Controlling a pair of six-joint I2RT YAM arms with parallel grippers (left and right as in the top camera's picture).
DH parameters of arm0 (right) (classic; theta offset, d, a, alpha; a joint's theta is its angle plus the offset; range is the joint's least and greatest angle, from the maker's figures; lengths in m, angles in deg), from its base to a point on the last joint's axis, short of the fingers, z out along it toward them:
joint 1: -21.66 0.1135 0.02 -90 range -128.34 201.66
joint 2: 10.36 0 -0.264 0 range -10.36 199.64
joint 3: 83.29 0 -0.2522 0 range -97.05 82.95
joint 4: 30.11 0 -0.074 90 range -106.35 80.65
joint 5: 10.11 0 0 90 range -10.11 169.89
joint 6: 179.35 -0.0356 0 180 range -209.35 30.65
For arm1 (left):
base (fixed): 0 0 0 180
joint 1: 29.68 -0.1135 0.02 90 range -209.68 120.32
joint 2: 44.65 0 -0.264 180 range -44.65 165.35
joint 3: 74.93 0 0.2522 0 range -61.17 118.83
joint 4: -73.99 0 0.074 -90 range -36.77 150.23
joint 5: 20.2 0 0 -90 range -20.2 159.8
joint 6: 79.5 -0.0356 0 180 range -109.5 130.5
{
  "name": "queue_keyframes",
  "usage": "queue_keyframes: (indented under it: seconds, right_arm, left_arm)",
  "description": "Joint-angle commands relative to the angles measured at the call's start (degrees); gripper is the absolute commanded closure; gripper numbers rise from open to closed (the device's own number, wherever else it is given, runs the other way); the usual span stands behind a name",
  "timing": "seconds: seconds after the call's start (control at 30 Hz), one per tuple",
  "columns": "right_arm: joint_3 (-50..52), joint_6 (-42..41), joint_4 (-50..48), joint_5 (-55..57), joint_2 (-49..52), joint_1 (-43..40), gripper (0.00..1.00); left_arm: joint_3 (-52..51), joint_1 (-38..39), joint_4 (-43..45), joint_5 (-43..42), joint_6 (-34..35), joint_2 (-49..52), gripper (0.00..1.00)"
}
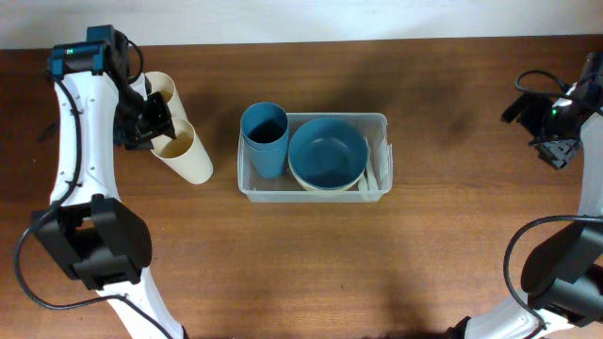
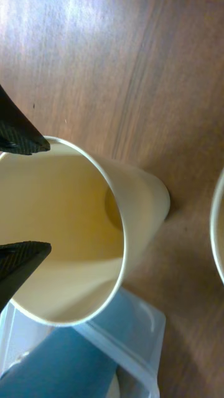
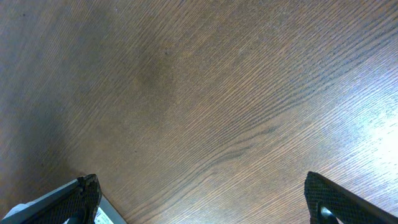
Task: Pack container
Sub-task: 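Lower the left gripper into the front cream cup and grasp its rim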
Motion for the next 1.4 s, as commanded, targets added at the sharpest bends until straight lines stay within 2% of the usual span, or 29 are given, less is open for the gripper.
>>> queue_keyframes:
  seconds: [0.0, 0.3, 0.87, 1.37]
  right_arm:
    - [-0.20, 0.11, 0.04, 0.52, 0.09, -0.31, 0.01]
    - [-0.20, 0.11, 0.04, 0.52, 0.09, -0.31, 0.01]
    - [-0.20, 0.11, 0.04, 0.52, 0.09, -0.31, 0.01]
    - [-0.20, 0.11, 0.02, 0.55, 0.09, -0.31, 0.01]
  left_arm:
    - [3.67, -0.11, -0.52, -3.30, -1.14, 0.35, 0.50]
    - [9.05, -0.15, -4.90, -3.93, -2.38, 0.35, 0.49]
    - [8.85, -0.15, -7.58, 6.86, -2.67, 1.07, 0.49]
    - [6.49, -0.11, -4.35, 4.68, -2.64, 5.86, 0.50]
